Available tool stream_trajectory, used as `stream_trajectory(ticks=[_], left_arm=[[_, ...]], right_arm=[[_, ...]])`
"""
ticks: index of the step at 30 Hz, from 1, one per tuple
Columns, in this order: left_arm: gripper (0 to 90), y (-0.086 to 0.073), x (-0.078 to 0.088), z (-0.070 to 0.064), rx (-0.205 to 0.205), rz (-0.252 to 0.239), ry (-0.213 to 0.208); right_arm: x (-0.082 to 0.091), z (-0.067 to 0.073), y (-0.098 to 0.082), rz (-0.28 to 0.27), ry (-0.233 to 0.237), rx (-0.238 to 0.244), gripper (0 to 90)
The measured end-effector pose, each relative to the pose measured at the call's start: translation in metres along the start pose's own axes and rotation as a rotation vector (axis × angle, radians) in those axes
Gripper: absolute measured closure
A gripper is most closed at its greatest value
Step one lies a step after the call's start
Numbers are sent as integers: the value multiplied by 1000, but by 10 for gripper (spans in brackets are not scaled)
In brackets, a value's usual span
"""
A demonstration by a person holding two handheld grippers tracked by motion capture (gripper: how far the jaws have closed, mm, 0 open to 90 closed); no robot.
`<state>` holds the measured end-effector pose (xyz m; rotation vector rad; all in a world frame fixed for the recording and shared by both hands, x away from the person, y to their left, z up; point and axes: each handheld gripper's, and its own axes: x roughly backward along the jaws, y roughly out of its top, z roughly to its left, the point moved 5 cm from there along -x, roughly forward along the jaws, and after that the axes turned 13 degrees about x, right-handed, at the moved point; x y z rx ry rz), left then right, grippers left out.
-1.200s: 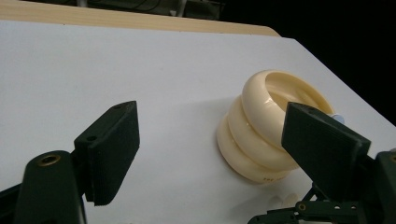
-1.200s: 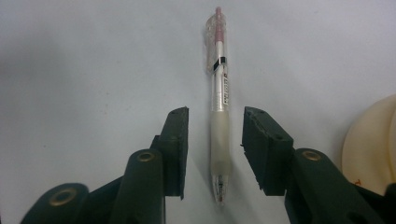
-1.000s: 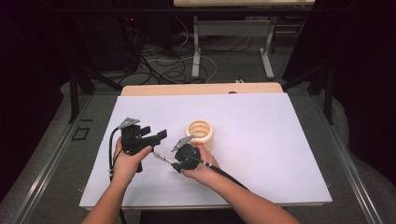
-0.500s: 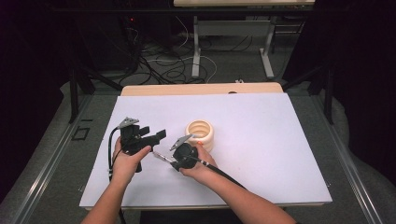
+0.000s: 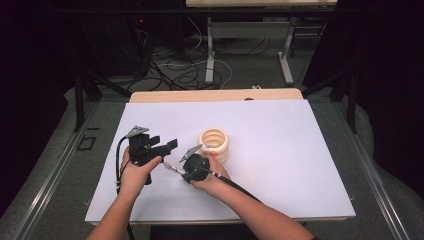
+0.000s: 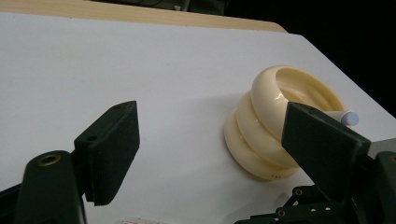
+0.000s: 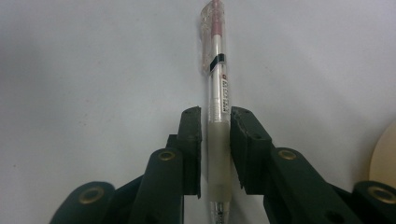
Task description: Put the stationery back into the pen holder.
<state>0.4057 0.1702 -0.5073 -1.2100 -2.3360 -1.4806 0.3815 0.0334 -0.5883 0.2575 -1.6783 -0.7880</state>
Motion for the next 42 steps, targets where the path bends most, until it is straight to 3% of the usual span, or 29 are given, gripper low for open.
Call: stream_trajectory(ticks=[11,13,17,28,42], left_arm=[[195,0,0,1,1,1,2],[195,0,0,1,5,2,4],[195,0,0,1,5,3,7],[195,1,1,2,1,8,5],[195,2,2,2,2,-2,5]], right_arm=[[-2,-1,2,55,1,-7,779],[-2,-2,3,64,-3,9,791],[-2,-2,3,67,8,-25,796],[-1,-2,3,61,4,-25,799],[10,-3,3,-5,5,-14,800]])
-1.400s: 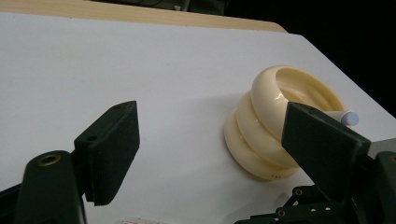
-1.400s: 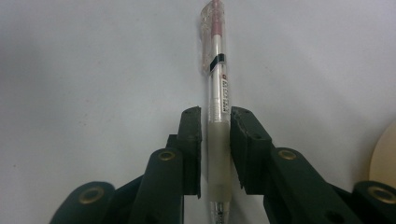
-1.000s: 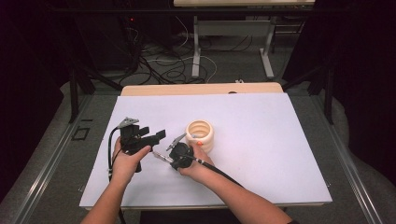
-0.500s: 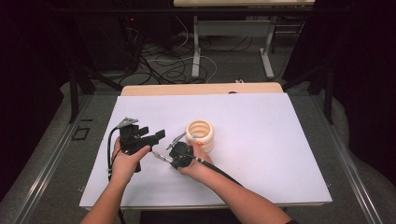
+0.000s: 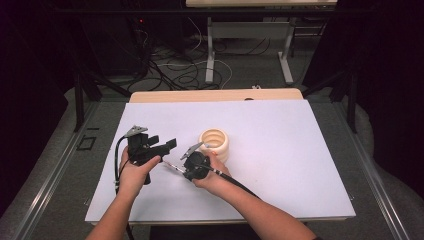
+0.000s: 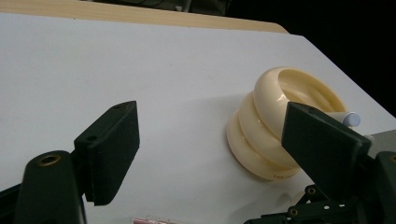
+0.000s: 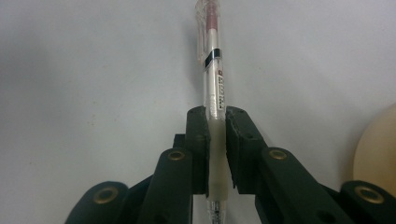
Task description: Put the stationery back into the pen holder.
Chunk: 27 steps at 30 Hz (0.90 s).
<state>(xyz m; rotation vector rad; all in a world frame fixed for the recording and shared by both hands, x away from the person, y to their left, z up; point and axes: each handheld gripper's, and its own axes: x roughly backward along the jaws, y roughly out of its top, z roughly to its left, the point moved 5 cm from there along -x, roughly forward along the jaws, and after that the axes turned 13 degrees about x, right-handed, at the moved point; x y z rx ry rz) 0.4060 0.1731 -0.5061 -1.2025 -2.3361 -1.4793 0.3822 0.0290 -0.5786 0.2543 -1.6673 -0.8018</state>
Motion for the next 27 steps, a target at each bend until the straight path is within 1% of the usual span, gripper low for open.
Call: stream_trajectory(ticks=[2,3,5,6,8,9,11,12,14,15,16,19,24,26,27], left_arm=[[194,0,0,0,1,-2,2],[195,0,0,0,1,-2,2],[195,0,0,0,1,-2,0],[195,0,0,0,1,-2,0],[195,0,0,0,1,-1,0],[195,0,0,0,3,0,0],[195,0,0,0,1,8,0],[194,0,0,0,1,8,0],[195,0,0,0,4,1,1],[195,0,0,0,3,5,1],[195,0,0,0,3,-2,2],[195,0,0,0,3,-4,1],[195,0,0,1,4,0,4],[195,1,0,1,3,0,6],[195,1,0,1,2,0,6]], right_arm=[[3,0,-1,-4,-4,3,800],[5,1,-2,-2,-5,-8,800],[9,0,-2,-11,-16,4,800],[11,0,-3,-9,-16,4,800],[14,0,-3,-20,-17,18,800],[16,0,-3,-19,-20,8,800],[20,0,-3,-27,-21,24,800],[23,1,-4,-26,-22,17,800],[26,0,-4,-32,-21,37,800],[28,1,-5,-29,-22,33,800],[30,1,-5,-32,-20,42,800],[36,2,-6,-35,-16,51,800],[49,2,-6,-47,-30,80,800],[51,2,-6,-55,-27,88,800],[55,3,-6,-52,-28,98,800]])
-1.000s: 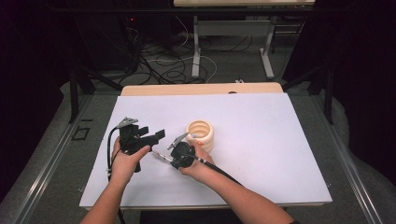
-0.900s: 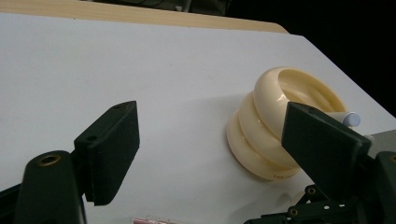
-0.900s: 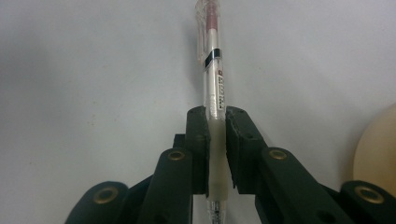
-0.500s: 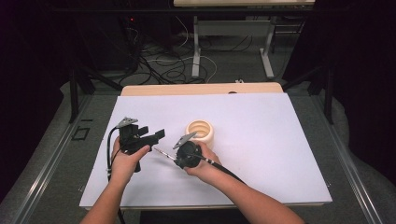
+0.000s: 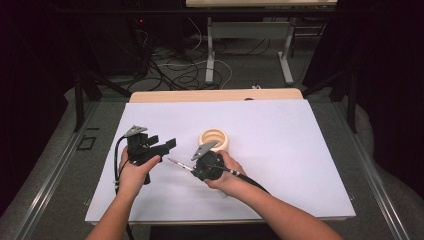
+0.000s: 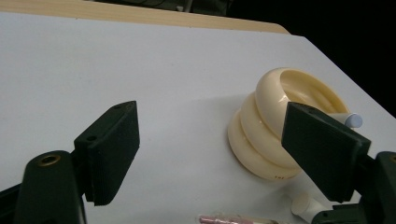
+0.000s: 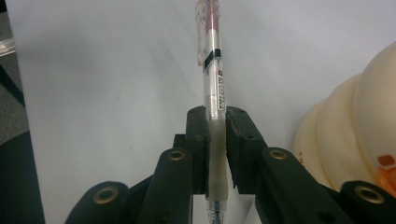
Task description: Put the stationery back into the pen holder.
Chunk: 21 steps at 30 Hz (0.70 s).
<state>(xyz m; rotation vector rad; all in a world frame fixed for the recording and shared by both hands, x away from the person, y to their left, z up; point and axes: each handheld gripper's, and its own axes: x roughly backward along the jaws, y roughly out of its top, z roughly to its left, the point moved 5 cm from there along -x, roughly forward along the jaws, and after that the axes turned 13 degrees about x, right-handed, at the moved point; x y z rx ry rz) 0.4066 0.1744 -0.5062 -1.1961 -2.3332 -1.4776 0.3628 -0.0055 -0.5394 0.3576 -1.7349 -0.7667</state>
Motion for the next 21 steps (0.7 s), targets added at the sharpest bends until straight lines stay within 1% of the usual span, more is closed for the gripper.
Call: stream_trajectory(ticks=[4,9,14,17,19,21], left_arm=[[195,0,0,0,1,1,1],[195,0,-1,0,1,-4,2],[195,0,-1,0,1,-4,1],[195,0,0,0,0,-2,3],[195,0,-1,0,1,-5,3],[195,0,-1,0,1,-4,3]], right_arm=[[7,1,0,8,9,34,800],[16,3,-1,21,20,60,800],[28,5,-2,47,27,104,800],[35,6,-4,62,17,140,800],[40,5,-4,76,0,160,799],[45,5,-4,76,-19,197,800]])
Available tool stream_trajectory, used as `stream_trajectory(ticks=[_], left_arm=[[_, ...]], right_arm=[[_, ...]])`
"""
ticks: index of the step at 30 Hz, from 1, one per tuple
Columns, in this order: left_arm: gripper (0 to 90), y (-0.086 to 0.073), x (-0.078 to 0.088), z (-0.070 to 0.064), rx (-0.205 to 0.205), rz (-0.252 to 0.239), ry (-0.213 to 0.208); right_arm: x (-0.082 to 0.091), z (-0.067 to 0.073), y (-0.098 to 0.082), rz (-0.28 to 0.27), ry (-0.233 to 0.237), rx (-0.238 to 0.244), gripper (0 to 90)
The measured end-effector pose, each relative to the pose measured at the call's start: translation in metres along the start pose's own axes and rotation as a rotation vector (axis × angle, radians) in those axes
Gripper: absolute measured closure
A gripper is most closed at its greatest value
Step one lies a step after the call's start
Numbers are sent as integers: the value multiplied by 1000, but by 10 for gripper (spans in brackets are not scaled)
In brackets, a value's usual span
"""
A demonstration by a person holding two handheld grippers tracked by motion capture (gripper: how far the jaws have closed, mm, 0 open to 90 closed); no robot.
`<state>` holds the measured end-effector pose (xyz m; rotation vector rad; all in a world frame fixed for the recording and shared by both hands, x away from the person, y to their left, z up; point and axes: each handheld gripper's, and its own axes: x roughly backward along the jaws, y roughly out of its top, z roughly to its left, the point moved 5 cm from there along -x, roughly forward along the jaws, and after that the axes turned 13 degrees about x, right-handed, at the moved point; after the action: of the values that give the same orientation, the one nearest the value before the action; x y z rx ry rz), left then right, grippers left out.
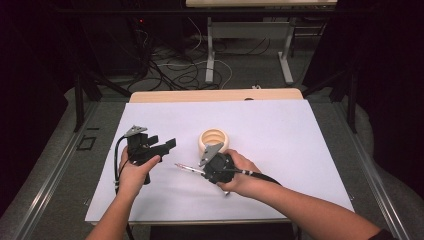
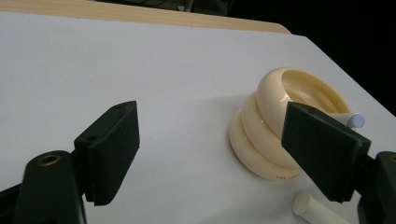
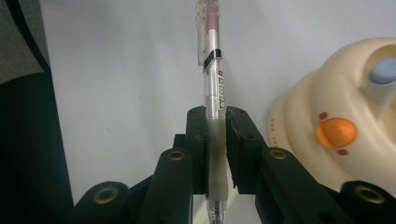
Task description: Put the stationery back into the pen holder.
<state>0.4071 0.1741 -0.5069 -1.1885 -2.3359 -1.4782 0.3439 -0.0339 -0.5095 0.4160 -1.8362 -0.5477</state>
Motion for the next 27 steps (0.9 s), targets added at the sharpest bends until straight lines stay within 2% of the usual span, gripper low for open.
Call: stream_trajectory(ticks=[5,11,17,20,21,23,24,27], left_arm=[[195,0,0,0,-8,5,1],[195,0,0,0,-2,-3,3],[195,1,1,-1,-1,2,2],[195,1,1,-1,-3,1,3],[194,1,1,-1,-3,3,3],[195,1,1,-1,-3,1,3],[195,1,1,-1,-5,7,3],[195,1,1,-1,-5,3,3]], right_arm=[[8,0,-1,-1,-73,75,800],[13,6,-5,-6,-130,161,799],[16,9,-8,-6,-196,291,799],[19,9,-10,1,-249,407,799],[20,10,-11,-6,-261,430,800],[23,12,-12,-2,-289,514,799],[24,13,-13,-6,-306,536,799],[27,16,-14,-2,-376,652,799]])
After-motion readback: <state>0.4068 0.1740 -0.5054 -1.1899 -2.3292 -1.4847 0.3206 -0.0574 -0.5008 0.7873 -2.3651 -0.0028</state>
